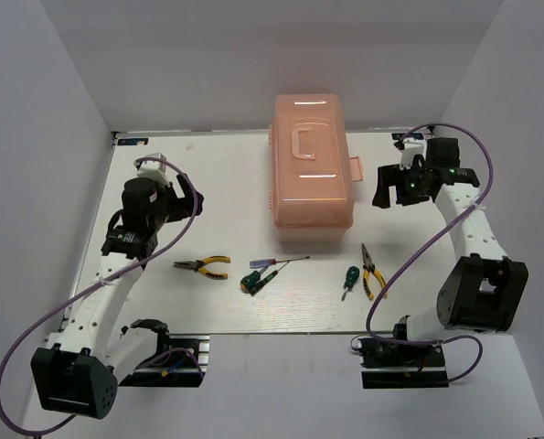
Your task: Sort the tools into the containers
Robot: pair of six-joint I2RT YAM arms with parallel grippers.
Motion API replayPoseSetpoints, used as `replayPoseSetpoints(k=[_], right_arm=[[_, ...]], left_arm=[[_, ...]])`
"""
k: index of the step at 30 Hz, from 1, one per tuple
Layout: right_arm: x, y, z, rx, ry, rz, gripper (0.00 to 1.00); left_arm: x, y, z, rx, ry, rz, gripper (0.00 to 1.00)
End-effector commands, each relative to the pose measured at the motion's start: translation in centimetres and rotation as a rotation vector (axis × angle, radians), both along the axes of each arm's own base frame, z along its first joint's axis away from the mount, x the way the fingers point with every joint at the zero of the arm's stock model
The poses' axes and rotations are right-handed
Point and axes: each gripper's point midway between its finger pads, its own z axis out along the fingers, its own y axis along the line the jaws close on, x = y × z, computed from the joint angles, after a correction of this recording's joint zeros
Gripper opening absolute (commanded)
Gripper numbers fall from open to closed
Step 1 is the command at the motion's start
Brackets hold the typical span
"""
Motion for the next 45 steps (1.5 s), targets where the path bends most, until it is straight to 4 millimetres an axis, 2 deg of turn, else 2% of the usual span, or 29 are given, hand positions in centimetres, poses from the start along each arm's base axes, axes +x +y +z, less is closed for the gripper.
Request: replayPoseSetpoints(k=[1,10,11,12,13,14,15,16,17,18,19,20,21,22,24,25,26,27,28,29,30,31,32,34,36,38,39,44,45], right_arm=[[-0.5,0.3,0.9,0.021,-0.013,0.013,0.90],[0.5,0.0,2.3,0.002,-0.092,0.029,0.90],[0.4,0.0,2.4,0.001,-0.088,0.027,0.88],[0.6,0.0,2.6,-0.002,-0.098,0.035,0.73],[0.7,0.0,2.5,-0.016,-0.103,0.061,0.44],[0.8,0.4,2.8,-0.010,-0.124,0.092,0.00],[1.2,0.2,3.0,-0.021,-0.140,0.098,0.00],[1.8,0.6,3.4,0.025,-0.137,0.053,0.00],[2.5,1.2,5.7,0.059,-0.182,0.085,0.00],[2.2,1.8,5.9,0.073,-0.142,0.107,0.00],[3.5,2.4,10.0,0.099,-0.224,0.132,0.00],[3.7,3.2,11.2,0.145,-0.244,0.155,0.22],[4.3,3.9,12.7,0.185,-0.277,0.150,0.75],[5.0,5.2,15.2,0.220,-0.355,0.199,0.90],[6.2,6.6,16.8,0.270,-0.406,0.233,0.90],[6.4,7.9,18.1,0.289,-0.426,0.263,0.90],[7.7,9.9,17.4,0.337,-0.368,0.275,0.90],[8.0,10.7,18.8,0.356,-0.379,0.286,0.90],[7.9,12.7,19.7,0.376,-0.387,0.323,0.89],[9.1,13.8,17.8,0.435,-0.293,0.275,0.85],[9.7,14.6,18.1,0.455,-0.307,0.277,0.79],[9.9,16.6,18.0,0.503,-0.289,0.286,0.63],[10.4,17.6,17.9,0.543,-0.278,0.279,0.55],[10.3,20.5,17.4,0.586,-0.247,0.298,0.48],[10.7,22.3,16.7,0.594,-0.214,0.271,0.48],[10.4,24.0,16.2,0.589,-0.206,0.278,0.57],[11.1,24.0,15.5,0.572,-0.203,0.232,0.57],[12.0,24.5,13.7,0.503,-0.205,0.116,0.64],[11.9,24.6,13.3,0.485,-0.203,0.105,0.64]], left_arm=[[0.2,-1.3,1.2,-0.055,-0.022,-0.048,0.99],[1.5,-2.6,1.3,-0.080,-0.029,-0.108,0.99],[1.5,-2.6,1.3,-0.081,-0.029,-0.108,0.92],[1.6,-2.9,1.7,-0.088,-0.043,-0.123,0.75],[1.8,-2.9,1.5,-0.087,-0.042,-0.123,0.50],[2.2,-3.0,1.4,-0.087,-0.036,-0.123,0.20],[2.4,-3.0,1.5,-0.087,-0.034,-0.122,0.00],[2.7,-3.2,1.5,-0.077,-0.033,-0.139,0.00],[3.2,-3.7,1.6,-0.085,-0.025,-0.160,0.00],[3.5,-3.9,1.7,-0.080,-0.026,-0.174,0.00],[3.8,-4.1,2.2,-0.084,-0.019,-0.185,0.07],[4.1,-4.3,2.3,-0.081,-0.018,-0.202,0.21],[4.6,-4.4,1.8,-0.080,-0.001,-0.201,0.57],[4.5,-4.8,1.5,-0.088,0.010,-0.220,0.70],[4.7,-5.5,1.8,-0.106,-0.007,-0.245,0.81],[5.1,-6.0,1.5,-0.114,0.001,-0.264,0.82],[5.2,-6.2,1.4,-0.128,0.005,-0.269,0.84],[5.3,-6.6,1.4,-0.148,0.005,-0.286,0.84],[5.6,-6.9,1.2,-0.152,0.015,-0.295,0.84],[5.6,-7.1,1.5,-0.166,0.006,-0.300,0.84],[6.0,-7.3,1.7,-0.170,-0.004,-0.311,0.84],[5.9,-7.8,2.1,-0.191,-0.009,-0.333,0.84],[6.2,-8.1,2.0,-0.208,-0.014,-0.342,0.84],[6.5,-8.5,2.4,-0.224,-0.023,-0.360,0.84],[6.8,-9.0,2.2,-0.242,-0.026,-0.385,0.84],[7.1,-9.3,2.7,-0.256,-0.040,-0.398,0.84],[7.3,-9.6,3.7,-0.259,-0.070,-0.416,0.84],[8.1,-10.2,3.3,-0.287,-0.058,-0.438,0.84],[8.2,-10.4,4.0,-0.289,-0.079,-0.453,0.84]])
